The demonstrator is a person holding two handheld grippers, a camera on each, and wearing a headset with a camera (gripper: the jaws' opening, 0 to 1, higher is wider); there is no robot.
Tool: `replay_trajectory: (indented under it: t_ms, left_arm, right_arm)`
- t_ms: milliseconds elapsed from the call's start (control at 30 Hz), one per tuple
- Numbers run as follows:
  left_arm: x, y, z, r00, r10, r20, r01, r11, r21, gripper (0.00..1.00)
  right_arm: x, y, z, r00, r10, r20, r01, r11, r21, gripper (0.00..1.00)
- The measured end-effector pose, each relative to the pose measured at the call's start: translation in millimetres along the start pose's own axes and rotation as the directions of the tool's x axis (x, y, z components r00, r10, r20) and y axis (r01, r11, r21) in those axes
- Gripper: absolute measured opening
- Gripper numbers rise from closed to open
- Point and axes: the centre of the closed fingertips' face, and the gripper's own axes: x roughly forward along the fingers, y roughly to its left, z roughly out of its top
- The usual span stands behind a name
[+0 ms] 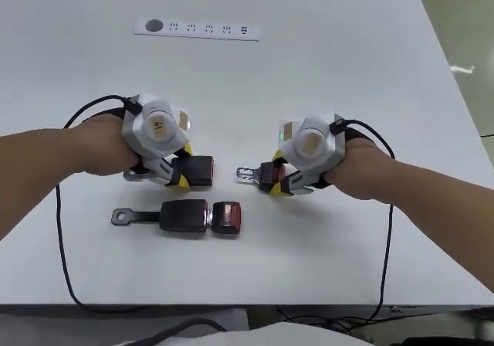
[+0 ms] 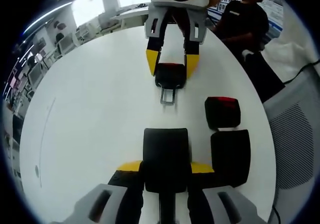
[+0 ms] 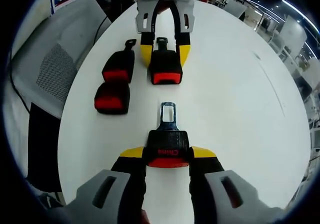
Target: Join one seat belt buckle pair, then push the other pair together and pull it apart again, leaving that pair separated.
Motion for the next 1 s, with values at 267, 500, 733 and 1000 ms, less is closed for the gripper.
replay_trajectory:
  t_ms: [267, 500, 733, 1000]
  left_arm:
    - [1.4, 1.5, -4.1, 1.0000, 0.002, 0.002, -0.002, 1.000, -0.005, 0.33]
    - [1.3, 0.7, -3.4, 1.0000, 0.008, 0.005, -0.008, 1.000, -0.018, 0.33]
    - [3.0, 3.4, -4.8, 0.9999, 0.007, 0.008, -0.007, 1.000, -0.021, 0.33]
    - [4.0, 2.1, -3.1, 0.9998, -0.003, 0.018, 0.003, 1.000, -0.020, 0.33]
  right_arm:
    - [14.1, 1.5, 24.5, 0.9998, 0.002, 0.018, -0.002, 1.000, -0.017, 0.31]
    - [16.7, 1.2, 34.6, 0.9997, -0.023, 0.012, 0.023, 0.999, -0.043, 0.31]
    - [19.5, 1.3, 40.9, 0.9997, -0.007, 0.026, 0.008, 0.998, -0.055, 0.30]
    - [20.9, -1.7, 43.5, 0.9968, 0.035, 0.072, -0.032, 0.999, -0.036, 0.29]
